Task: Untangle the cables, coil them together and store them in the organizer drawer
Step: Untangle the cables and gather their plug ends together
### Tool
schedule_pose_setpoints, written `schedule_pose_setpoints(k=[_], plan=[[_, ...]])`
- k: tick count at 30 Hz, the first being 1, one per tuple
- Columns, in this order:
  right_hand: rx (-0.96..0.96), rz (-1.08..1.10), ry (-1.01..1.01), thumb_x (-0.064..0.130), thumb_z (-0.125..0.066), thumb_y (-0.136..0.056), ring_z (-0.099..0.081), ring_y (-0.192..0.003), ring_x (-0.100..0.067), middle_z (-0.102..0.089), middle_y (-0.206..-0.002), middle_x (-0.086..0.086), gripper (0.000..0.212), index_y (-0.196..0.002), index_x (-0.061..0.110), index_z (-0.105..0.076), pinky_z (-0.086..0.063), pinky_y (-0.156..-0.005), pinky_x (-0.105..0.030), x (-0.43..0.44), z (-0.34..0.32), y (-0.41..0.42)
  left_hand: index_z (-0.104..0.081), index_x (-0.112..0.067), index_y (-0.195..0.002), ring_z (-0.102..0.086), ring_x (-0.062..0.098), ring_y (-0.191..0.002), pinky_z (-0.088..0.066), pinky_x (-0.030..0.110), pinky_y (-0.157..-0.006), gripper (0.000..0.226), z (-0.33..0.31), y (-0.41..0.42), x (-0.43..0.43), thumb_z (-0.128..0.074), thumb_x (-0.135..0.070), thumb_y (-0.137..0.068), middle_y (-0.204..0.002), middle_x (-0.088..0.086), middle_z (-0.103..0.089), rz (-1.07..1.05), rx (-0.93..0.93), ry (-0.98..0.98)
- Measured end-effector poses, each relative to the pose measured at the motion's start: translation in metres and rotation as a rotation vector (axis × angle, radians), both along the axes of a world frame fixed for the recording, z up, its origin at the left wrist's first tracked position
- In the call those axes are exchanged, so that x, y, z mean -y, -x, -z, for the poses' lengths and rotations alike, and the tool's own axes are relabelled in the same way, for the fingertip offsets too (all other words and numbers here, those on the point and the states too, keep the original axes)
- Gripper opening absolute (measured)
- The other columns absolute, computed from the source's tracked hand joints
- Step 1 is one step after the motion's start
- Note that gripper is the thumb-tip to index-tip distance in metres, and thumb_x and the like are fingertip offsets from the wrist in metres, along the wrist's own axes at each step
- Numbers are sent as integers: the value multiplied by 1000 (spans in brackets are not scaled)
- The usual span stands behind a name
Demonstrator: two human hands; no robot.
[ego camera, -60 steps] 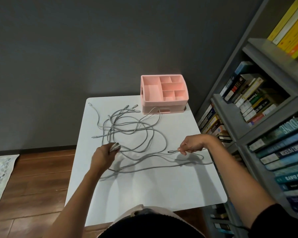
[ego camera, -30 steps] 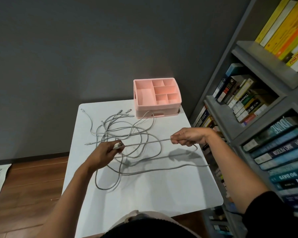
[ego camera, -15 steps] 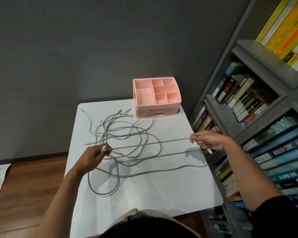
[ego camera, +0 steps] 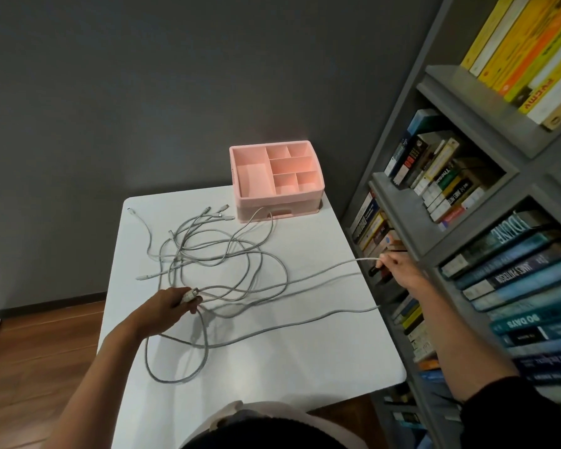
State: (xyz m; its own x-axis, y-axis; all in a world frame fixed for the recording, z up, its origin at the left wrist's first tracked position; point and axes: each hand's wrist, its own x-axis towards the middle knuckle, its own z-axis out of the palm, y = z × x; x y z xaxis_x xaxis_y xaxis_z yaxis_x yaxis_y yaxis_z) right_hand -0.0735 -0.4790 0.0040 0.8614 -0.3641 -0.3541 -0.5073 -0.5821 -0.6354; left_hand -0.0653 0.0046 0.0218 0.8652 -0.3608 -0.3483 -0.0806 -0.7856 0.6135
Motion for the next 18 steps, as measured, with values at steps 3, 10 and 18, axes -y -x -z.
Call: schedule_pose_setpoints(k=[3,10,18], plan=[[-27,113,33,14,-34,-102,-48,-79,-25,-52,-87,-17,43,-62,17,-50,-32,-68,-30,7,23,6,-59,-21,-67,-49,3,-58,-38,16,-61,36,-6,1,22,-44,-26,-99,-65,-12,-62,31,-24,50],[-289,207,112,17,-32,-103,-55,-99,-32,-58,-111,-17,33,-94,9,-63,-41,-83,-33,14,77,16,-49,-25,-60,-43,8,-46,-32,20,-52,42,-19,2,71,-41,-36,-99,-46,-4,-45,207,27,-78],[13,-141,143,17,-39,-102,-53,-117,-23,-56,-129,-15,31,-124,10,-58,-40,-94,-29,-96,26,-15,-49,-26,-59,-44,5,-48,-40,29,-58,39,-19,-1,93,-46,-33,-98,-48,-20,-52,225,90,-134]])
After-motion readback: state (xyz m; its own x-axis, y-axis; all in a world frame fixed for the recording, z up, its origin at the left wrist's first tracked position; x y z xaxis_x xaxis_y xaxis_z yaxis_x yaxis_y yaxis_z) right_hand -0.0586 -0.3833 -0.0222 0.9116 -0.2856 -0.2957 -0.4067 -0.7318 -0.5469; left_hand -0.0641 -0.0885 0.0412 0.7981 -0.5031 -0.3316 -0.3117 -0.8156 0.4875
